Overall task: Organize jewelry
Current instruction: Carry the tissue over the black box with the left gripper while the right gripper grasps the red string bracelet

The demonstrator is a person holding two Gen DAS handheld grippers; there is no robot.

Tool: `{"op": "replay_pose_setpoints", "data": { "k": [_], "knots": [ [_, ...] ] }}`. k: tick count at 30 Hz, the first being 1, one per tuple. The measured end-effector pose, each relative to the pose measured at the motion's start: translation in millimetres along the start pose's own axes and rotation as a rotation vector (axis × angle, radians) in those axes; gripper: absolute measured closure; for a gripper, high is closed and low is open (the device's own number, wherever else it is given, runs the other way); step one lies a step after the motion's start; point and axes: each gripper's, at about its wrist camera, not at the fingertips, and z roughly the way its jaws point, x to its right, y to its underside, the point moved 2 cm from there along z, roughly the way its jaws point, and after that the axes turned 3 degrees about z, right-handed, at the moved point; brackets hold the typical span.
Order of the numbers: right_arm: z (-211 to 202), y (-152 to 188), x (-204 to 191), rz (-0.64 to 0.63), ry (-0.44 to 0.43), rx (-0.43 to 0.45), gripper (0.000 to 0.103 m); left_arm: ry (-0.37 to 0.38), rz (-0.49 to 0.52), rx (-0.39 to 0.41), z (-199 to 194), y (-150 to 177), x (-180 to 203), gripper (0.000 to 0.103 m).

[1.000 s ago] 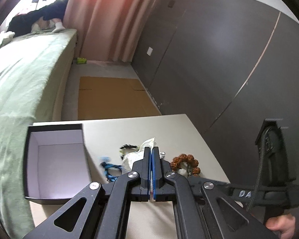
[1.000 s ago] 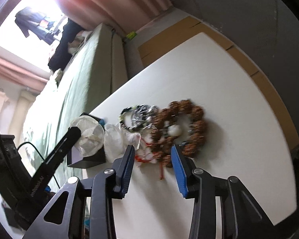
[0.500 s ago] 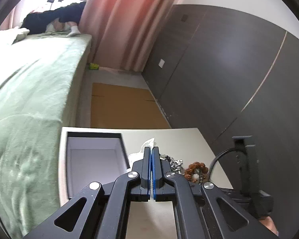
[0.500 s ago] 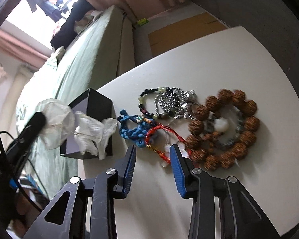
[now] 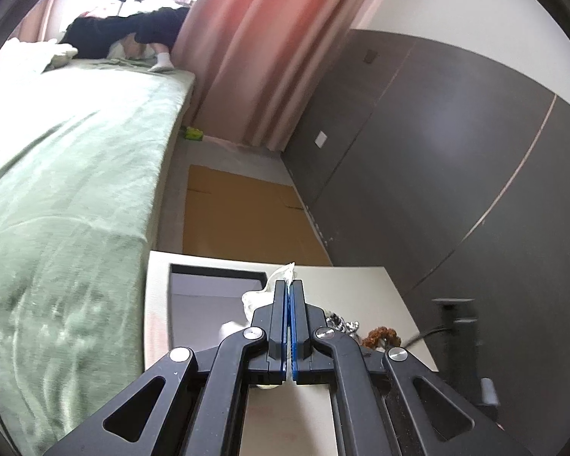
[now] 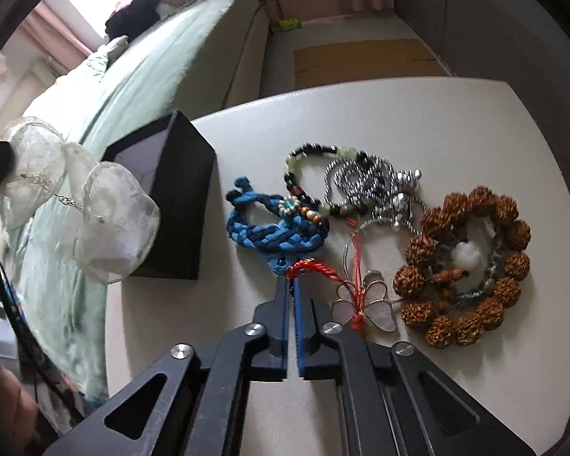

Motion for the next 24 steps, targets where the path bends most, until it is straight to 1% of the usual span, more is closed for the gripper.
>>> {"op": "replay_pose_setpoints", "data": {
  "k": [4, 6, 8, 11, 12, 13, 15, 17, 21, 24],
  "knots": [
    [-31.4, -5.7, -5.2, 0.002, -0.077, 0.064, 0.101, -0.009, -0.024, 0.025, -7.2, -5.1, -8.4, 0.103],
    [-43.9, -9.5, -11.0, -0.013, -0.092, 0.085, 0.101, -0.005, -0.040, 0.033, -9.9, -7.2, -12.5, 0.103],
    [-43.5, -12.8, -15.0, -0.031, -0.073, 0.075, 0.101, -0.006, -0.045, 0.039, -12.2, -9.0, -14.9, 0.103],
    [-27.3, -19.0, -13.3, -0.047, -0.021, -0.011, 0.099, -0.009, -0.046, 0.044, -14.7, -10.9, -17.5, 0.103],
    [-20.6, -16.0, -10.3, -0.055, 0.007, -0.037, 0.092, -0.011, -0.047, 0.044, -15.5, -10.9, -18.3, 0.103],
    [-16.4, -14.0, -10.4, -0.059, 0.008, -0.040, 0.079, -0.012, -0.049, 0.045, -16.2, -10.9, -19.1, 0.103],
    [-16.2, -6.6, -4.5, -0.071, 0.004, -0.039, 0.065, -0.013, -0.056, 0.045, -17.1, -11.0, -21.6, 0.103],
    [-12.9, -2.6, -3.0, -0.085, 0.018, -0.056, 0.064, -0.016, -0.061, 0.044, -16.8, -11.4, -23.5, 0.103],
    [-4.5, -2.3, -7.8, -0.105, 0.017, -0.057, 0.064, -0.016, -0.068, 0.047, -18.0, -11.7, -26.0, 0.103],
    [12.5, -1.3, -13.2, -0.139, 0.074, -0.085, 0.064, -0.018, -0.070, 0.050, -18.8, -12.1, -26.9, 0.103]
  ]
}}
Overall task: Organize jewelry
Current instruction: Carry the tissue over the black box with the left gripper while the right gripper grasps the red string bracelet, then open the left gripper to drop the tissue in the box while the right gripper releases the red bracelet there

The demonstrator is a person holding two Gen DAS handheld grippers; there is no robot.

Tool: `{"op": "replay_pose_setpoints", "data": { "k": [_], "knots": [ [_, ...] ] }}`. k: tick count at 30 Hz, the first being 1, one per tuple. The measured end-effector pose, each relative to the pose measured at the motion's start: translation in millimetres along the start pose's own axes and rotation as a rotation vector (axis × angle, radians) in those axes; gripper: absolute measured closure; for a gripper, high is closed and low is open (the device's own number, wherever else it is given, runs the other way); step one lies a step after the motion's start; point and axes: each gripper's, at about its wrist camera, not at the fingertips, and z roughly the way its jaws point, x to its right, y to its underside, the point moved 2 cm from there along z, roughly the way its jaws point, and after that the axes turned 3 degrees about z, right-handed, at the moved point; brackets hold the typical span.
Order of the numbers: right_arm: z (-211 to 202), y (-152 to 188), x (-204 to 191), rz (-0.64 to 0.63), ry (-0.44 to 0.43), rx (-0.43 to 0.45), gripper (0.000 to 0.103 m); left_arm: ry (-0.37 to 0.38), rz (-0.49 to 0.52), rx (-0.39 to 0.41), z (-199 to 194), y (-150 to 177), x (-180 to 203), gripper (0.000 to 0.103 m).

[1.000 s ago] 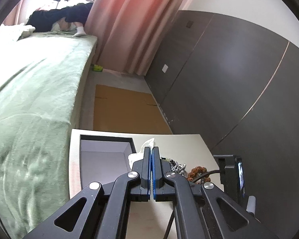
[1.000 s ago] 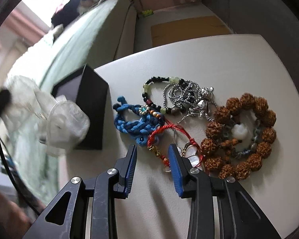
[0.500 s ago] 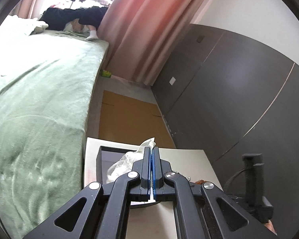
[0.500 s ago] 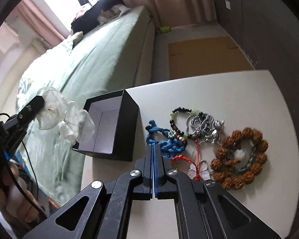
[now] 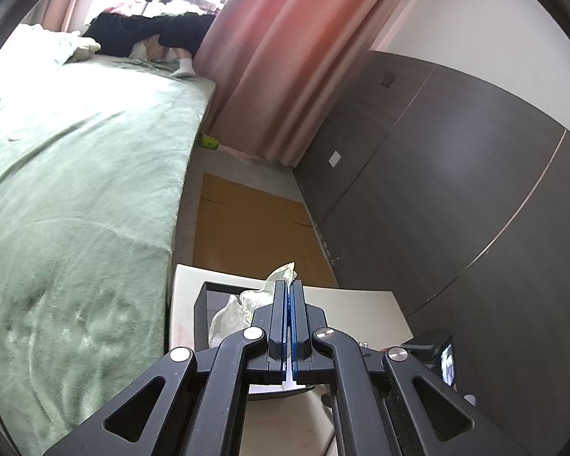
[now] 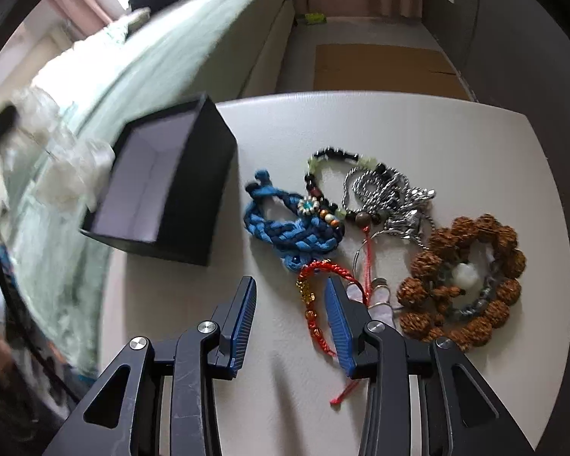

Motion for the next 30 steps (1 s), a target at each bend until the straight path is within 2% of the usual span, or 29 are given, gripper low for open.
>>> {"op": "replay_pose_setpoints", "data": {
  "k": [2, 3, 4, 6, 12, 15, 16, 18, 19, 20, 22, 30],
  "knots": [
    [6.4, 0.7, -6.8, -0.035, 0.049, 0.009, 0.069, 0.002, -0.005, 0.002, -1.2, -0.4, -1.1, 0.103],
    [7.8, 1.1, -9.8, -0.051, 0.061, 0.002, 0.088, 0.004, -0.006, 0.003, -1.3, -0.9, -1.8, 0.103],
    [7.5, 1.3, -10.2, -0.048, 0.056, -0.004, 0.093, 0.006, -0.008, 0.003, -1.3, -0.9, -2.2, 0.103],
    [1.3, 1.4, -11.1, -0.032, 0.005, -0.001, 0.093, 0.008, -0.011, 0.000, -0.7, -1.4, -3.1, 0.103],
    [-45.5, -3.2, -17.6, -0.012, -0.132, 0.111, 0.093, 0.036, -0.038, -0.016, 10.8, -0.6, -1.5, 0.103],
    [-67.0, -12.4, -24.3, -0.005, -0.190, 0.168, 0.093, 0.034, -0.086, -0.058, 19.9, -2.6, -6.1, 0.095],
    [-70.5, -17.9, -25.7, -0.003, -0.199, 0.181, 0.093, 0.038, -0.106, -0.072, 22.2, -2.7, -9.1, 0.088],
    [-80.8, -26.7, -29.9, 0.006, -0.223, 0.207, 0.093, 0.047, -0.149, -0.073, 22.3, -2.6, -16.7, 0.068],
    [-83.9, -29.4, -32.2, 0.006, -0.228, 0.216, 0.093, 0.044, -0.165, -0.063, 20.5, -3.2, -20.1, 0.052],
    [-83.1, -30.9, -32.0, 0.005, -0.232, 0.221, 0.093, 0.038, -0.179, -0.045, 16.9, -4.5, -23.5, 0.044],
    [-87.6, -37.2, -36.6, 0.005, -0.246, 0.235, 0.093, 0.035, -0.187, -0.011, 8.3, -8.2, -28.3, 0.042],
    [-89.9, -62.1, -57.5, 0.006, -0.334, 0.278, 0.093, -0.005, -0.237, 0.018, -6.7, -14.6, -48.9, 0.042]
  ]
}}
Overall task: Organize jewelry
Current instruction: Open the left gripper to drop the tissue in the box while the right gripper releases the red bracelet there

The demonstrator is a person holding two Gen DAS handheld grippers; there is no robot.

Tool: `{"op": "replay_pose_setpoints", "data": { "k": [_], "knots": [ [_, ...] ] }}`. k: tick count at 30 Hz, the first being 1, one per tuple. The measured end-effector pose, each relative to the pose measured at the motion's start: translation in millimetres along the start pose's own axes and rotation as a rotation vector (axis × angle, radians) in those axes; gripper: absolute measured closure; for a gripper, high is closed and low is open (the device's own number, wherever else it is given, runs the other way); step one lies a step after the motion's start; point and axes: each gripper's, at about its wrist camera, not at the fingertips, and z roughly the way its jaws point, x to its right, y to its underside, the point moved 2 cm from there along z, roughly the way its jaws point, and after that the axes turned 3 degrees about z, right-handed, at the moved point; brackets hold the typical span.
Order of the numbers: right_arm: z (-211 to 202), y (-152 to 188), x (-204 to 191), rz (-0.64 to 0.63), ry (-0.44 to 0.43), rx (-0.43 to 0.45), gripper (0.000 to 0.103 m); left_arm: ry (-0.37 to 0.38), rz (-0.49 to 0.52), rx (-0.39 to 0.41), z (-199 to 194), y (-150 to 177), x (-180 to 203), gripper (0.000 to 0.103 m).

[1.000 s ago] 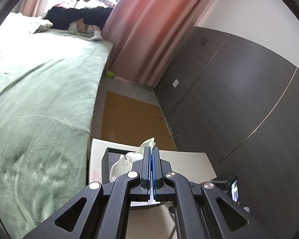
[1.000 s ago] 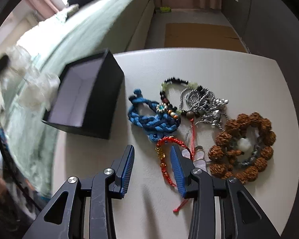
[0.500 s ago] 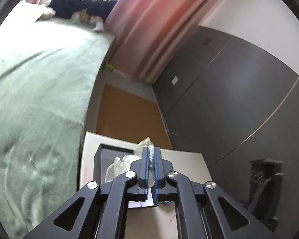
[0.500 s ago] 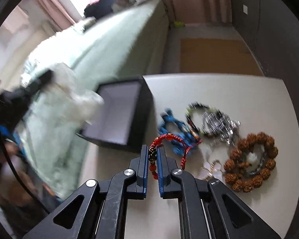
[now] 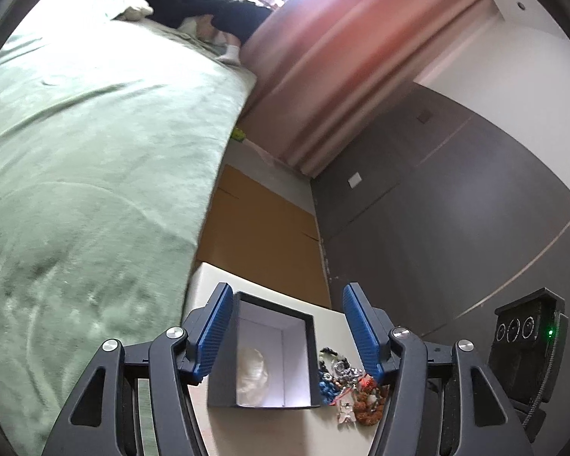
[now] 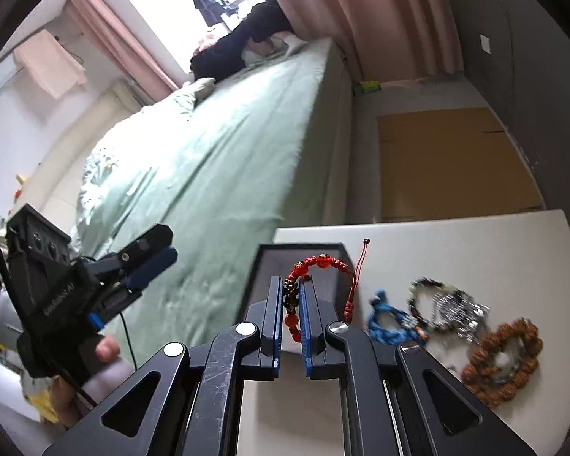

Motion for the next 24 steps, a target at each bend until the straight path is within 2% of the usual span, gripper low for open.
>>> {"op": "replay_pose_setpoints", "data": {
  "k": [5, 6, 7, 9, 13, 14, 17, 24],
  "knots": [
    [19.1, -0.6, -13.6, -0.010, -0.064, -0.014, 0.093, -0.031, 0.018, 0.005, 0.3, -0.3, -0.8, 0.042],
    [25.8, 0.8, -13.0, -0.008, -0.061, -0.038, 0.085, -0.034, 0.023, 0.004, 0.7, -0.4, -1.0, 0.042],
    [33.2, 3.2, -9.1, 0.008, -0.057, -0.075, 0.063, -0.037, 0.026, 0.003, 0.6, -0.2, -0.3, 0.042],
    [35.8, 7.0, 2.9, 0.053, -0.034, -0.084, 0.046, -0.038, 0.028, 0.000, 2.2, -0.4, -1.7, 0.042],
    [15.4, 12.6, 31.0, 0.118, -0.032, -0.072, 0.046, -0.031, 0.024, -0.012, 6.6, 1.6, 0.8, 0.041],
    [10.9, 13.7, 36.5, 0.126, -0.019, -0.064, 0.045, -0.029, 0.030, -0.015, 8.7, 2.5, 3.1, 0.041],
    [-12.8, 17.7, 56.1, 0.156, 0.029, -0.027, 0.036, -0.024, 0.056, -0.020, 10.9, 5.0, 10.4, 0.041],
    [-56.0, 24.0, 83.2, 0.184, 0.114, 0.021, 0.035, -0.009, 0.138, -0.047, 18.5, 17.4, 36.9, 0.041]
  ]
}}
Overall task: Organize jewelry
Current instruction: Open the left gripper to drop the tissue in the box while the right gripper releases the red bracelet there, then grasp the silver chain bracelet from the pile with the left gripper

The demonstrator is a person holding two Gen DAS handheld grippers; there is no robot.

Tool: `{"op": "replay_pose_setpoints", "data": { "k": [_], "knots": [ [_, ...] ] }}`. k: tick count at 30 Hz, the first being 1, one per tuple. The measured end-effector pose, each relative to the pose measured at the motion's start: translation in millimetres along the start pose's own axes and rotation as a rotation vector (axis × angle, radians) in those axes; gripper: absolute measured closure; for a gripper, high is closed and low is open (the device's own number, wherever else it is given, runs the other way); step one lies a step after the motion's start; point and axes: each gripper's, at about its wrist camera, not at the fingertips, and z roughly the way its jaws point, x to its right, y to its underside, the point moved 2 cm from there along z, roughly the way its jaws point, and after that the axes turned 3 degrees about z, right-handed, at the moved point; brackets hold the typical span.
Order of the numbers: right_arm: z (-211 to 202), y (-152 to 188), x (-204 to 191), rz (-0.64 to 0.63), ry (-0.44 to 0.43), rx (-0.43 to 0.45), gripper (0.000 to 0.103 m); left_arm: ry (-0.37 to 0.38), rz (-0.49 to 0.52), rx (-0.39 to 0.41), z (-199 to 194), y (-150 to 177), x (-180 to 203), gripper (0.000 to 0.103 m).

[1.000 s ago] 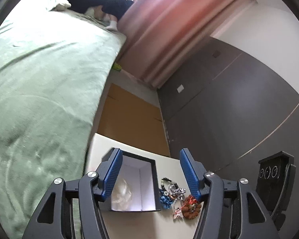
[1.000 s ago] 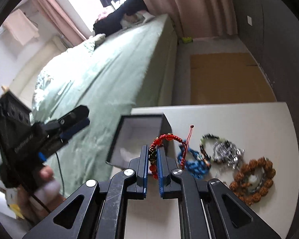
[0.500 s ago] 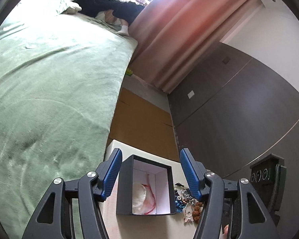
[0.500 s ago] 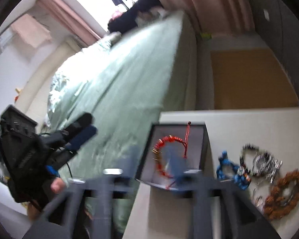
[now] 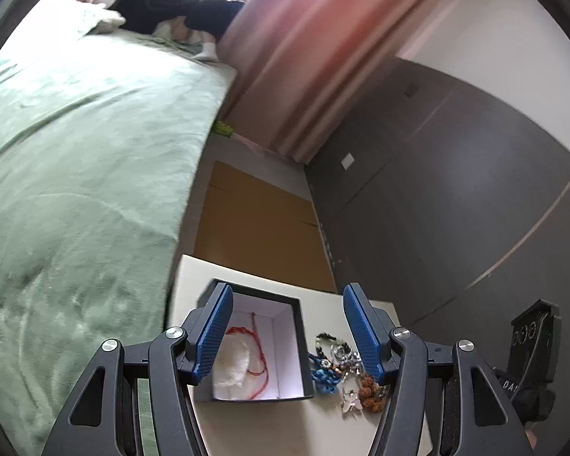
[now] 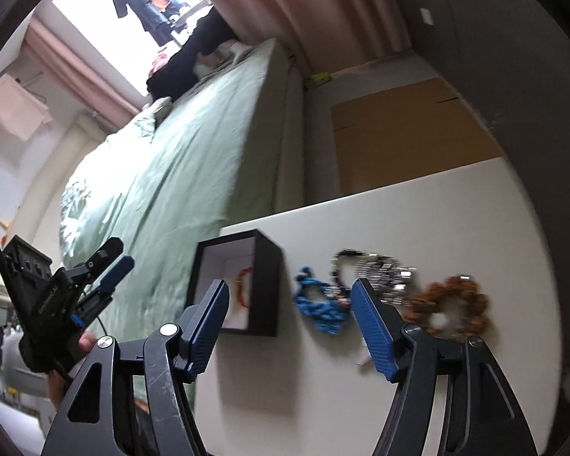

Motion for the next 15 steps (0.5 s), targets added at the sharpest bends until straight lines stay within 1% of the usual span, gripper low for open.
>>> {"op": "replay_pose_setpoints", "data": {
  "k": [4, 7, 9, 12, 15],
  "knots": [
    [-15.3, 5.0, 22.0, 0.037, 0.061, 0.009, 0.035, -0.001, 0.078, -0.030, 13.6, 8.2, 20.5, 0.041],
    [-23.7, 9.5, 37.4, 0.043, 0.064, 0.034, 0.034, 0.003, 0.111, -0.073, 29.7, 19.2, 36.0, 0.041],
    [-24.1, 10.7, 51.2, 0.079, 0.084, 0.021, 0.034, -0.005, 0.143, -0.097, 41.0, 27.3, 47.9, 0.041],
    [-23.8, 9.3, 71.6, 0.145, 0.073, 0.022, 0.034, -0.008, 0.193, -0.130, 56.2, 37.0, 66.9, 0.041],
    [-18.0, 8.6, 89.3, 0.182, 0.093, -0.004, 0.034, -0.015, 0.240, -0.176, 70.6, 47.6, 84.0, 0.041]
  ]
}}
